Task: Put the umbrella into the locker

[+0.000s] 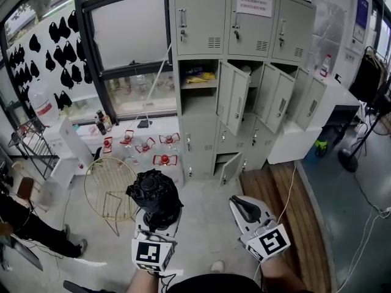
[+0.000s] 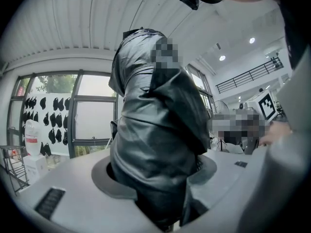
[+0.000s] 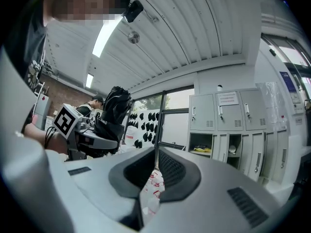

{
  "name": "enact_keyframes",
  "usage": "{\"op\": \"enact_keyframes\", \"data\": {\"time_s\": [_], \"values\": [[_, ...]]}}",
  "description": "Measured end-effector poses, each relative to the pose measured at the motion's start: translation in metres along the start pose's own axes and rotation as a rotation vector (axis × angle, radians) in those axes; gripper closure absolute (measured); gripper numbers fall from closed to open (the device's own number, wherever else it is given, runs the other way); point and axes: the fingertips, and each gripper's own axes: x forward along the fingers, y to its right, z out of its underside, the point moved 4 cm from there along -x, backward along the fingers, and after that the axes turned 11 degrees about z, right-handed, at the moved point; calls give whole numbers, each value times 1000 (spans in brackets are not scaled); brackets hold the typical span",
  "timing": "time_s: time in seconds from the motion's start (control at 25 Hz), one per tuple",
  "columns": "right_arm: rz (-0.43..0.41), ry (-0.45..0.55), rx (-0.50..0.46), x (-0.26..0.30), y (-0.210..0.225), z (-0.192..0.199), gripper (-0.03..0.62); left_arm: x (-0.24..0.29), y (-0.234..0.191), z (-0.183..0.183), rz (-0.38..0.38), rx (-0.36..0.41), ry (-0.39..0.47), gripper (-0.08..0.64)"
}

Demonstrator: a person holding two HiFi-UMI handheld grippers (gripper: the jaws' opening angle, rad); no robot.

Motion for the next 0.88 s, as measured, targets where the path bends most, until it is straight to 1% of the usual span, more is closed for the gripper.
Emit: {"op": "enact_keyframes", "data": {"time_s": [0.16, 0.28, 0.68, 0.88], "values": [[-23, -1, 4, 12, 19, 5, 549, 23, -2, -2, -14, 2, -8, 300], [-38, -2, 7, 18, 33, 11, 549, 41, 0, -1, -15, -13, -13, 299], [-78, 7, 14, 26, 85, 24, 549, 91, 15, -3, -34, -28, -5, 299], [-79, 8, 51, 31, 105, 31, 549, 102, 21, -3, -43, -22, -13, 299]]}}
